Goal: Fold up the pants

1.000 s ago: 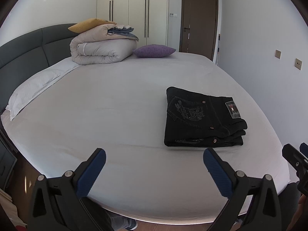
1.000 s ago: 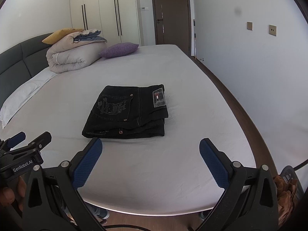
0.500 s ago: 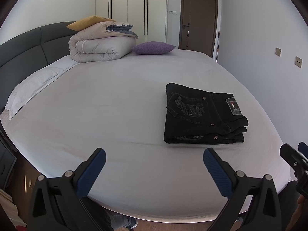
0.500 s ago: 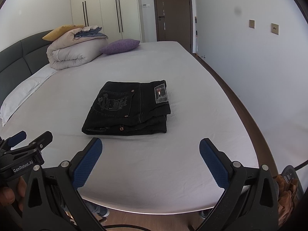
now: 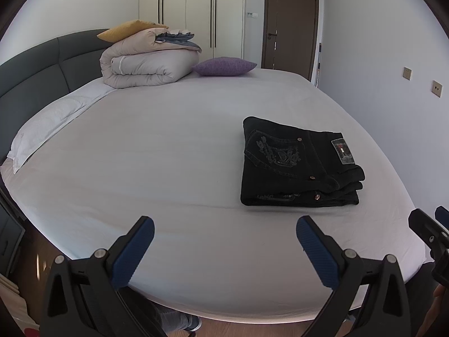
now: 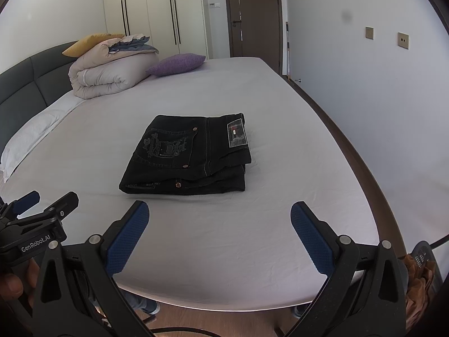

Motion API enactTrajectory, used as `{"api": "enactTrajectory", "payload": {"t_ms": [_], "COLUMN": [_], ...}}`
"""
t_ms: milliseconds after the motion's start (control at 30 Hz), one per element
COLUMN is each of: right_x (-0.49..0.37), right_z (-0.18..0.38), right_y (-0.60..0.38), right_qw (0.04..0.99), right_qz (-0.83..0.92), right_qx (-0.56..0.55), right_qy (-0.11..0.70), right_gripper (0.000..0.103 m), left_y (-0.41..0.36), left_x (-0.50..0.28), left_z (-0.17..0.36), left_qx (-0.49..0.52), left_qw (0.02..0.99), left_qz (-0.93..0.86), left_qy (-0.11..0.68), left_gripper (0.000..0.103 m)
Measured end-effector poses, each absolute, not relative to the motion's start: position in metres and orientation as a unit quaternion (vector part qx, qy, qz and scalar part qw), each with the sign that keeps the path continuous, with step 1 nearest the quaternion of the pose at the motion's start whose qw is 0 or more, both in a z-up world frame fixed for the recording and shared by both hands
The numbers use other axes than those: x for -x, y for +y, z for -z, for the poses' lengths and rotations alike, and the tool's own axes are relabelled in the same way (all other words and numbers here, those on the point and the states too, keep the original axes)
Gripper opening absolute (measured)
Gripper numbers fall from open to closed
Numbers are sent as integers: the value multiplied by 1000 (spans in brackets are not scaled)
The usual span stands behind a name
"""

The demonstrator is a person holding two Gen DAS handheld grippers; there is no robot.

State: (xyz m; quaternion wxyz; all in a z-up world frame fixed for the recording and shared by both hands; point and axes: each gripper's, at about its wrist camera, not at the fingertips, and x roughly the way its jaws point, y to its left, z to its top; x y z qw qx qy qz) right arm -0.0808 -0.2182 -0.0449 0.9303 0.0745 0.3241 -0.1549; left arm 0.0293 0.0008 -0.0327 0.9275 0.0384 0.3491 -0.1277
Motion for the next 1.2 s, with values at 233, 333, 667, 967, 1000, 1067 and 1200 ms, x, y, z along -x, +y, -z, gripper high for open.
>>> {"api": "enactTrajectory", "payload": {"t_ms": [233, 333, 667, 967, 1000, 1067, 1200], "right_x": [79, 79, 78, 77, 78, 78, 78], "right_z": [49, 49, 52, 54, 54, 54, 55], "right_y": [-216, -216, -217, -217, -218, -218, -219], "right_qw": [930, 929, 928, 928, 928, 927, 927], "right_qz": [153, 153, 152, 151, 151, 151, 151], "right_qx": [-74, -74, -76, -75, -76, -76, -76], "right_qy": [327, 327, 331, 333, 333, 334, 334], "right_gripper": [103, 103, 103, 103, 103, 103, 103], "left_y": [2, 2, 1, 4, 4, 5, 8], "left_x": [-30, -30, -30, -31, -31, -32, -31], "left_z": [35, 36, 35, 41, 42, 43, 46], "left_qx": [-38, -38, -39, -39, -38, -38, -38], "left_qw": [927, 927, 927, 926, 926, 925, 925], "left_qz": [128, 127, 126, 124, 124, 124, 124], "left_qy": [351, 352, 352, 355, 355, 356, 358], "left_gripper": [103, 103, 103, 103, 103, 103, 103]}}
